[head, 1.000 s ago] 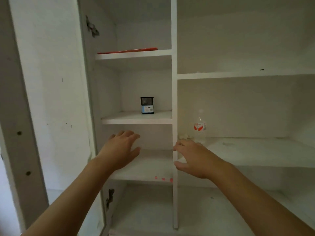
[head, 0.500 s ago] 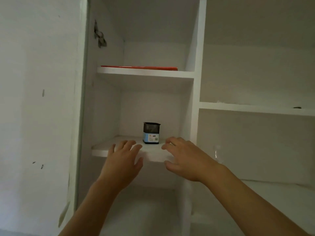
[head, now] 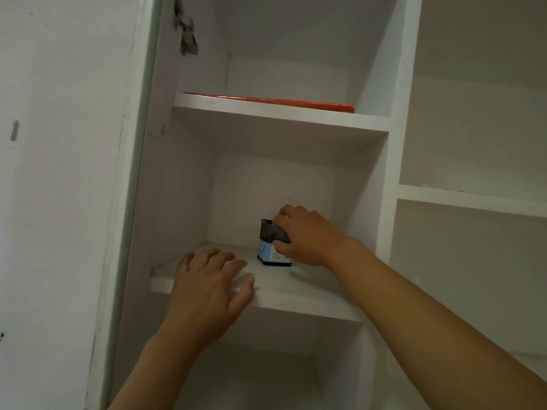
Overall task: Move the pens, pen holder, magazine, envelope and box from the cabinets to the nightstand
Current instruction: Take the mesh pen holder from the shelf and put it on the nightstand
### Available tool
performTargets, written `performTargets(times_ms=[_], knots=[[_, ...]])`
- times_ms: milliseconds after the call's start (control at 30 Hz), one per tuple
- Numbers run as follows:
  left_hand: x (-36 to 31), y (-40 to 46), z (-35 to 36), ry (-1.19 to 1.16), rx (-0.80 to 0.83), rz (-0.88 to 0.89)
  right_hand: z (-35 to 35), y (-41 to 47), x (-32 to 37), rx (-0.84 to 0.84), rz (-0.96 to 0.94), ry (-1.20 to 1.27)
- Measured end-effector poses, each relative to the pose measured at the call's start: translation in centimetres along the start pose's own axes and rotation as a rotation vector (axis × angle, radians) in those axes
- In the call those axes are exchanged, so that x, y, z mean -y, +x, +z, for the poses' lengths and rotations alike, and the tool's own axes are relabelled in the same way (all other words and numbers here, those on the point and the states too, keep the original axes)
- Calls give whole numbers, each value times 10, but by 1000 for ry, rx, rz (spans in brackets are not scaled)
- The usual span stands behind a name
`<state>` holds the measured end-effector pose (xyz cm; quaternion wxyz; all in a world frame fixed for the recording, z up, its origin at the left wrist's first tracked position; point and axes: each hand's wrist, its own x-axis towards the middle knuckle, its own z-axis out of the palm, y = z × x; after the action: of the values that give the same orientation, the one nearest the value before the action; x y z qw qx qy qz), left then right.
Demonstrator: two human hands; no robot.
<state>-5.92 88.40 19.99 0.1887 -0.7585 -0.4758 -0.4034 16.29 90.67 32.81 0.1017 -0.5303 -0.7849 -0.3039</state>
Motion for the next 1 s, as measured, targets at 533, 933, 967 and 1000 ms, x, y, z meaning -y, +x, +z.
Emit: performTargets(times_ms=[533,933,967,1000], knots=[[31,20,-4,15,-92,-74,38,85,-5,107,102,108],[32,19,-4,-20,-115,-76,41,89,-6,151,129,331],[33,19,-3,-20,-107,-74,41,87,-6,138,127,343],[33,19,-2,-19,-101,-73,40,86,-6,124,126,352]])
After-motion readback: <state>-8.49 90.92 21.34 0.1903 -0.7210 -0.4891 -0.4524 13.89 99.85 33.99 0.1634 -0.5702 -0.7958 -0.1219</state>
